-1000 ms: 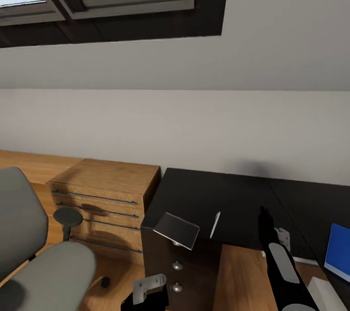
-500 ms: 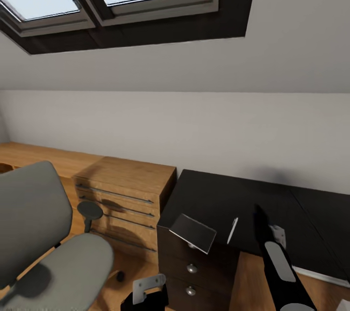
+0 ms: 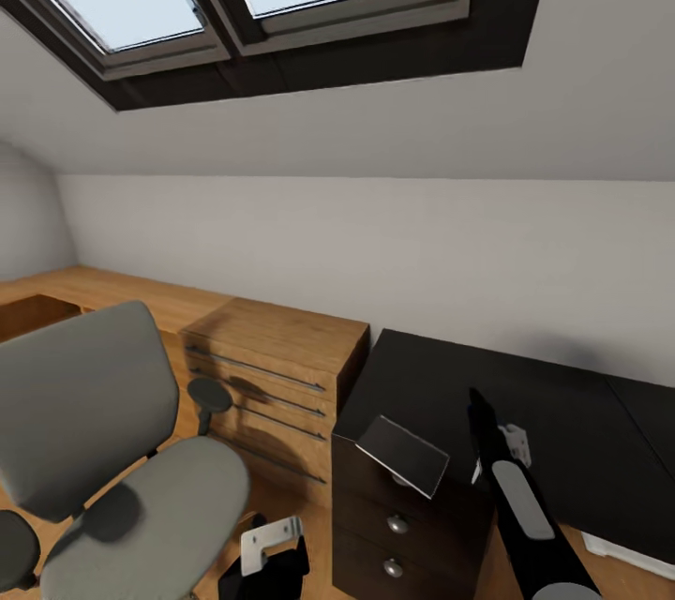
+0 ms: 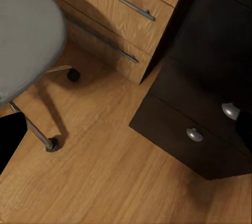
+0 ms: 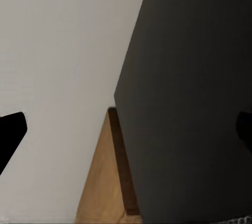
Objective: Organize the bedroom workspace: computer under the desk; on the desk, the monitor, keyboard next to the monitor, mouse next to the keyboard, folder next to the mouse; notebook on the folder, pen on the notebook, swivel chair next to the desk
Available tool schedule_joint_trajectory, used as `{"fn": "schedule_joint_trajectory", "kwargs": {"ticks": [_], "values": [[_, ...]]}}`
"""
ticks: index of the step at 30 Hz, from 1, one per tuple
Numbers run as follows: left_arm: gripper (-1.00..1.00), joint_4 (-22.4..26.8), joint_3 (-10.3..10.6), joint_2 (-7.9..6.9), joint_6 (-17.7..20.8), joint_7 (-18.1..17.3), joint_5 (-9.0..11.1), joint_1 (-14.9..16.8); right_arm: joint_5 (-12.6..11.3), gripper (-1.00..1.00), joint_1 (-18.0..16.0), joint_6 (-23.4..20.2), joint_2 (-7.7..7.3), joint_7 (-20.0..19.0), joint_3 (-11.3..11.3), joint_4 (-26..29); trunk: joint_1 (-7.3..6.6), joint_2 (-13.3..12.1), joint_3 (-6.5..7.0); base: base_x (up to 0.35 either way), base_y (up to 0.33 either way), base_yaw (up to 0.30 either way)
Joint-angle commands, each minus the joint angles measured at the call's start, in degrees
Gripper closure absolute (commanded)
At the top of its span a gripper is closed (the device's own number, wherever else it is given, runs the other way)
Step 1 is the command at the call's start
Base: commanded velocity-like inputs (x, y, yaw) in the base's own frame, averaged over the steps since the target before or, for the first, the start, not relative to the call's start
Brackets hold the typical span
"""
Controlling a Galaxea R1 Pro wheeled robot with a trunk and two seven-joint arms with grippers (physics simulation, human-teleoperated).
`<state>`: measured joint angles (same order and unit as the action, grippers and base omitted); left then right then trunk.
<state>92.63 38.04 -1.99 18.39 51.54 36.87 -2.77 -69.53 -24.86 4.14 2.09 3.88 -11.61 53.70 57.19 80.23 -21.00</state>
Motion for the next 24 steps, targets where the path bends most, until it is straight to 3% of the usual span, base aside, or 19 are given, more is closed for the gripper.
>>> {"fn": "schedule_joint_trajectory", "kwargs": {"ticks": [1, 8, 14, 18, 21, 24], "values": [[-1.0, 0.09, -0.03, -0.03, 0.27, 0.32, 0.22, 0.04, -0.58, -1.0, -0.02, 0.17, -0.03, 0.17, 0.46, 0.09, 0.0, 0.04, -0.05, 0.0, 0.0, 0.121], [-1.0, 0.09, -0.56, -0.05, 0.32, 0.32, 0.22, 0.04, -0.38, -1.0, -0.02, -1.99, -1.36, -0.14, 4.49, 0.11, 0.0, 0.04, -0.05, 0.0, 0.0, 0.049], [-1.0, 0.18, -0.99, 0.21, 0.09, 0.65, -0.11, 0.04, -0.02, -1.0, -0.35, -4.75, -2.64, 0.09, 6.12, -0.21, 0.0, 0.04, -0.05, 0.0, 0.0, 0.009], [-1.0, 0.18, -2.25, 0.23, 0.04, 1.04, -0.3, 0.03, 0.99, -1.0, -0.25, -3.8, -2.58, 0.41, 4.81, -1.49, 0.0, 0.04, -0.05, 0.0, 0.0, 0.0], [-1.0, 0.18, -2.34, -0.01, 0.0, 0.91, -0.31, 0.04, 0.01, -1.0, 0.27, -2.83, -1.94, -0.56, 3.84, -2.43, 0.0, 0.04, -0.05, 0.0, 0.0, 0.0], [-1.0, 0.18, -3.13, -0.99, -0.02, 0.87, -0.24, 0.04, -0.94, -1.0, 0.67, -1.87, -2.93, -1.52, 2.87, -2.44, 0.0, 0.04, -0.05, 0.0, 0.0, 0.0]]}}
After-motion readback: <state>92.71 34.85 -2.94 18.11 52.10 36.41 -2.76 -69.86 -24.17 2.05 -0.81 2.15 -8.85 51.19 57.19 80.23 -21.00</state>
